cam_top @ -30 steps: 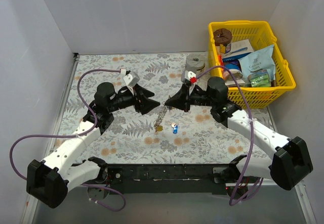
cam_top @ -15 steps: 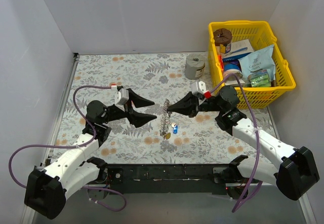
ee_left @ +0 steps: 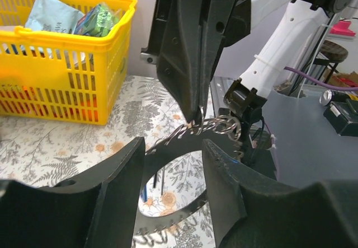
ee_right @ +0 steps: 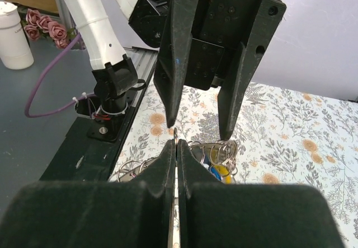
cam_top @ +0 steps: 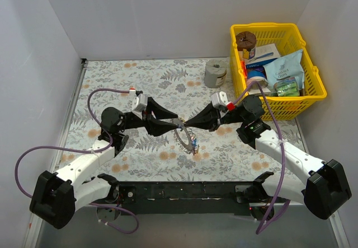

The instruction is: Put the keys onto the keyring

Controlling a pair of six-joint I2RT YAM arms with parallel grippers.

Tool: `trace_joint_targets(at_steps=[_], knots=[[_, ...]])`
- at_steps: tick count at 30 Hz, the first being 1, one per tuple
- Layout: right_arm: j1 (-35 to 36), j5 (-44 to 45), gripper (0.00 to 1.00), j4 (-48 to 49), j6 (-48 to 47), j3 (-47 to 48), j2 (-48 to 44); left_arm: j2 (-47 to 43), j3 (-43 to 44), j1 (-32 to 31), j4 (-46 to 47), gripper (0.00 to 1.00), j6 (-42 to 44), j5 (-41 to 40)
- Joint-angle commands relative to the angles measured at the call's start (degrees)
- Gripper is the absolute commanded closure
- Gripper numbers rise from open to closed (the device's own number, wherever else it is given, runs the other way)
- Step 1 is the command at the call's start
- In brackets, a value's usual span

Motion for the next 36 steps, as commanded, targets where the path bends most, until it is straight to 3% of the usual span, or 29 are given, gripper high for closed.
trace_joint_targets(at_steps=[1,5,12,27,36], knots=[[-0.09,1.03,0.99,4.04,0.44,2.49,-0.13,-0.20,2.92,-2.84,-1.62,0.56,3.23,0.06],[-0.09,1.56,0.99,3.42,0.44,2.58,0.13,-0.03,3.80,-4.87,-5.39,0.58,5.96,-2.23],[-0.09,2.17,0.99,2.45,0.26,2.85,0.22,0.85,5.91,-6.11,-10.41,0.72,8.96,-3.90],[-0.09,2.96,0.99,0.34,-0.88,3.55,0.31,-3.80,6.70,-6.19,-17.89,0.66,14.23,-7.94],[-0.17,2.96,0.99,0.08,-1.06,3.81,0.48,-3.63,8.55,-6.28,-23.68,0.69,17.57,-8.56]])
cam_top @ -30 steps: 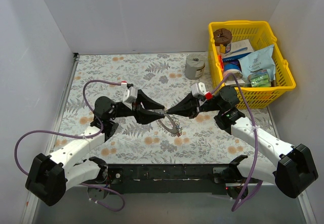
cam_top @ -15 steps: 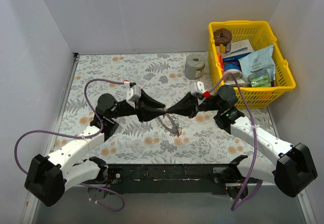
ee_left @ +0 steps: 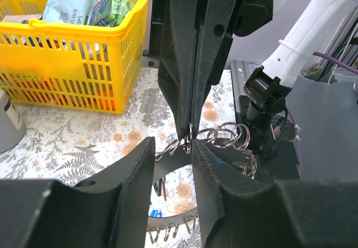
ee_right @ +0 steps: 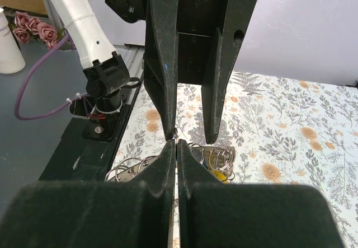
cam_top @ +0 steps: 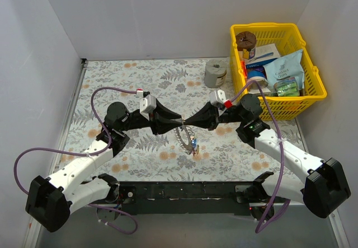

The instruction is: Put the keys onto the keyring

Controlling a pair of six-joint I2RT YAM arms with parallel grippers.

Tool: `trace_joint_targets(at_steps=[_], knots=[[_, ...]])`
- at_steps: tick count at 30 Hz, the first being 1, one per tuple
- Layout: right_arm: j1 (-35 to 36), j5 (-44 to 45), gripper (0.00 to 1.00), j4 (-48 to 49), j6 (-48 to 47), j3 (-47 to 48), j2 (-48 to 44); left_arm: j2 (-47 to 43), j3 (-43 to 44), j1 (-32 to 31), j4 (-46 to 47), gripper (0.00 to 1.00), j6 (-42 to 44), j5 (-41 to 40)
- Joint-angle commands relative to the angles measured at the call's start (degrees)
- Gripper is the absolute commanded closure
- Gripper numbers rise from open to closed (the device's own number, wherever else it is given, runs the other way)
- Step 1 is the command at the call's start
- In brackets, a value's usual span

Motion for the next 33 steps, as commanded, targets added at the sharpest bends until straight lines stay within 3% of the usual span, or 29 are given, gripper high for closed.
trace_joint_targets(at_steps=[1,17,22,28,30,31,33], knots=[[-0.09,0.69,0.99,2.09,-0.95,3.72,-0.28,-0.94,3.22,-0.29,-4.12,0.70,3.03,-0.58],[-0.09,1.13,0.99,1.47,-1.21,3.99,0.51,-0.50,3.74,-0.29,-4.83,0.92,2.51,0.92],[-0.09,1.22,0.99,1.47,-1.12,4.08,0.42,0.90,4.01,-0.38,-4.65,0.89,1.63,1.44],[-0.09,1.30,0.99,1.47,-1.04,4.08,0.24,1.52,3.83,-0.47,-5.00,0.77,1.81,0.65],[-0.09,1.22,0.99,1.47,-1.04,4.08,0.07,1.52,3.83,-0.38,-5.09,0.77,1.89,0.48],[-0.17,1.22,0.99,1.47,-1.04,3.99,0.07,1.52,3.75,-0.47,-5.18,0.85,1.98,0.48],[-0.17,1.22,0.99,1.47,-1.04,3.90,-0.02,1.61,3.83,-0.38,-5.35,0.90,2.16,0.21]])
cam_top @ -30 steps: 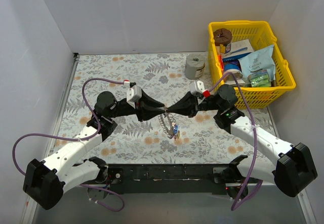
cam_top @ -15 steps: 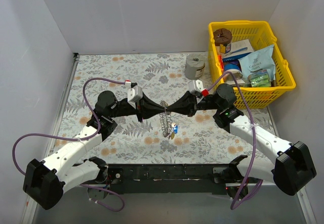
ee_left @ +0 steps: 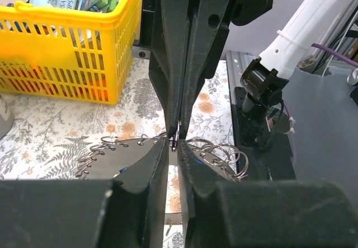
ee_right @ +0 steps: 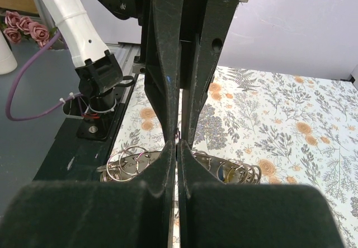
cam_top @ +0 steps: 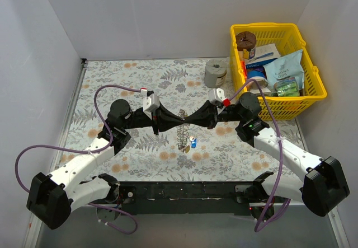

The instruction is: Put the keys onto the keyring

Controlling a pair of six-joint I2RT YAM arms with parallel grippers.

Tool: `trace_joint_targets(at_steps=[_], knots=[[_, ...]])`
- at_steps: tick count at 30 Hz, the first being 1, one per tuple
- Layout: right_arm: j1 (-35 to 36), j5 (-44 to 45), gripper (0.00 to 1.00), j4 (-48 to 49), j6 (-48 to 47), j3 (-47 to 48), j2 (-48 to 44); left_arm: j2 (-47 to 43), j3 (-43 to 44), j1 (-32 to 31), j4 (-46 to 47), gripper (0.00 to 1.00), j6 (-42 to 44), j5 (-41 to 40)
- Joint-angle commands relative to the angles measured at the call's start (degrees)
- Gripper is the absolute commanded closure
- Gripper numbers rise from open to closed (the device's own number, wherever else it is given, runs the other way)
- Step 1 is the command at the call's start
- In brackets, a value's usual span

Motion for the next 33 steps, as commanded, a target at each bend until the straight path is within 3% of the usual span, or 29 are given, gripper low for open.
trace_joint_targets(at_steps=[1,3,4,10,12,13,16,19,25,33], knots=[[0.00,0.06,0.99,2.50,0.01,3.20,-1.07,-0.34,1.69,-0.14,-0.63,0.91,0.54,-0.93],[0.00,-0.03,0.99,2.50,0.01,3.11,-0.98,-0.42,1.78,-0.14,-0.55,0.94,0.72,-1.10],[0.00,-0.03,0.99,2.50,0.10,3.11,-0.98,-0.42,1.60,-0.23,-0.37,1.00,0.72,-1.27],[0.00,1.99,0.97,0.92,0.19,3.11,-0.98,-1.21,1.34,-0.23,-0.55,1.00,1.33,-2.77],[-0.09,3.30,0.72,1.18,0.19,2.59,-1.24,-1.65,1.08,-0.14,-0.46,1.00,1.42,-3.38],[0.00,4.09,0.55,1.53,0.19,2.24,-1.77,-1.92,0.73,-0.14,-0.28,1.00,1.77,-3.47],[-0.09,7.34,0.33,4.16,1.15,0.14,-3.17,-2.44,0.29,-0.14,-0.37,1.00,2.12,-3.82],[-0.26,10.42,0.21,6.62,1.68,-1.71,-4.93,-2.80,-0.06,-0.14,-0.55,1.00,2.65,-3.91],[-0.61,13.77,0.11,7.60,1.42,-4.18,-7.31,-4.55,-1.56,-0.23,0.16,1.00,3.88,-4.18],[-1.14,15.17,0.09,6.29,1.68,-4.80,-7.40,-6.57,-1.57,-0.23,-2.65,1.00,7.21,-4.96]])
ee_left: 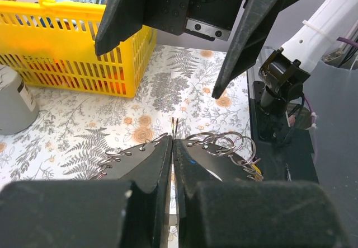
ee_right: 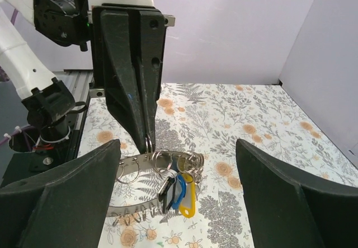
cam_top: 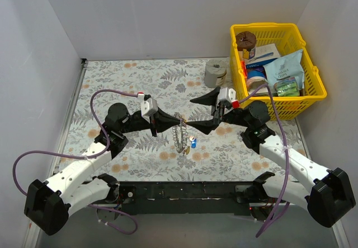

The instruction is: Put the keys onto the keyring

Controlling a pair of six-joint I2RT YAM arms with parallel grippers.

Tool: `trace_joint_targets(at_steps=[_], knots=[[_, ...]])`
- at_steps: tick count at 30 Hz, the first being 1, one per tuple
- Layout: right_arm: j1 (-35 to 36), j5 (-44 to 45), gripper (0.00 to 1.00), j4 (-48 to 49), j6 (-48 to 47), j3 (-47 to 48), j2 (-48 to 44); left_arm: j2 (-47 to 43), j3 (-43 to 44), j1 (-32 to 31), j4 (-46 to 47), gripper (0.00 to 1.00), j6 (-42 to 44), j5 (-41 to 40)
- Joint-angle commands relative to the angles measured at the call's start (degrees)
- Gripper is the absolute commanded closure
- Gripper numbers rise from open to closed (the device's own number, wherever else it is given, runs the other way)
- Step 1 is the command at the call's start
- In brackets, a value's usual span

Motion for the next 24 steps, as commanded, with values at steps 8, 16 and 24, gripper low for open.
trace_joint_targets(at_steps=[8,16,24], knots=[[-0.77,12.22,0.11,-6.60,-0.36,-2.34,-2.79,-7.00,1.46,-0.12,-10.31,1.00,10.07,-6.41],[-1.03,23.51,0.14,-22.87,0.79,-1.02,0.19,-11.05,1.11,-0.12,-17.69,1.00,12.97,-9.40],[-1.30,22.19,0.14,-23.94,1.14,-7.07,2.04,-12.90,-0.12,-0.12,-22.53,1.00,14.64,-10.20]])
